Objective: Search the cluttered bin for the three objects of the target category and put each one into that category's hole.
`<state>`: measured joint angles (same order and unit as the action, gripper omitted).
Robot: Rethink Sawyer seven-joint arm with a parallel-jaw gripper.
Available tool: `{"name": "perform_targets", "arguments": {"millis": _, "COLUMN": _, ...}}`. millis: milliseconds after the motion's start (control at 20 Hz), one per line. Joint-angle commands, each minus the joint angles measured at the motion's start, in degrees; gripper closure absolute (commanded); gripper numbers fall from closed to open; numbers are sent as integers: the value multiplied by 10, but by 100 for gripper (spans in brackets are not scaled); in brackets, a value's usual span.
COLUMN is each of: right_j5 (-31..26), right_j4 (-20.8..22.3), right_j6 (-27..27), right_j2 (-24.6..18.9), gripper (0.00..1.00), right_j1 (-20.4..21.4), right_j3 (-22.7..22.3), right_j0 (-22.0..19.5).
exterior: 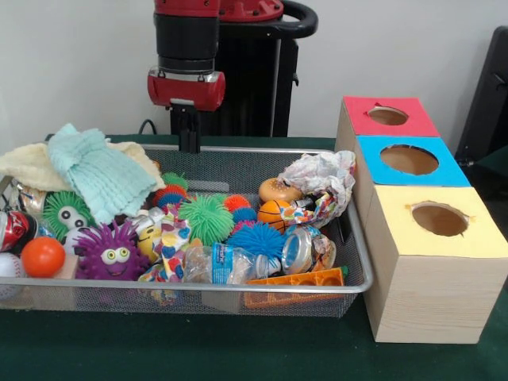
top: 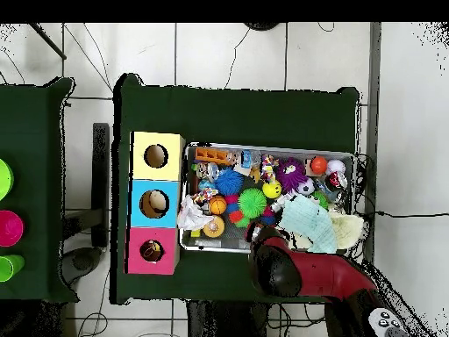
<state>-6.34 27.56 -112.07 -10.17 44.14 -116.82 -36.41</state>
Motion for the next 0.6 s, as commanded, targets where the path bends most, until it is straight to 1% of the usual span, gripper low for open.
{"name": "perform_targets", "arguments": {"millis": 50, "right_j5": -106, "right_j4": -12, "right_j6": 14, "right_j2": -42, "gripper": 100, "right_j1": 4, "right_j3": 6, "right_j0": -26}}
{"name": "perform_targets", "arguments": {"millis": 100, "right_j5": -115, "right_j4": -17, "right_j6": 15, "right_j2": -44, "gripper": 100, "right_j1": 3, "right_j3": 13, "right_j0": -26}}
{"name": "perform_targets", "arguments": {"millis": 250, "right_j5": -173, "right_j4": -45, "right_j6": 26, "right_j2": -55, "gripper": 100, "right_j1": 18, "right_j3": 53, "right_j0": -23}}
{"name": "perform_targets", "arguments": {"millis": 350, "right_j5": -203, "right_j4": -57, "right_j6": 33, "right_j2": -63, "gripper": 100, "right_j1": 21, "right_j3": 75, "right_j0": -25}}
{"name": "perform_targets", "arguments": {"millis": 550, "right_j5": -228, "right_j4": -62, "right_j6": 40, "right_j2": -78, "gripper": 100, "right_j1": 17, "right_j3": 107, "right_j0": -25}}
{"name": "perform_targets", "arguments": {"millis": 600, "right_j5": -229, "right_j4": -61, "right_j6": 40, "right_j2": -80, "gripper": 100, "right_j1": 18, "right_j3": 107, "right_j0": -26}}
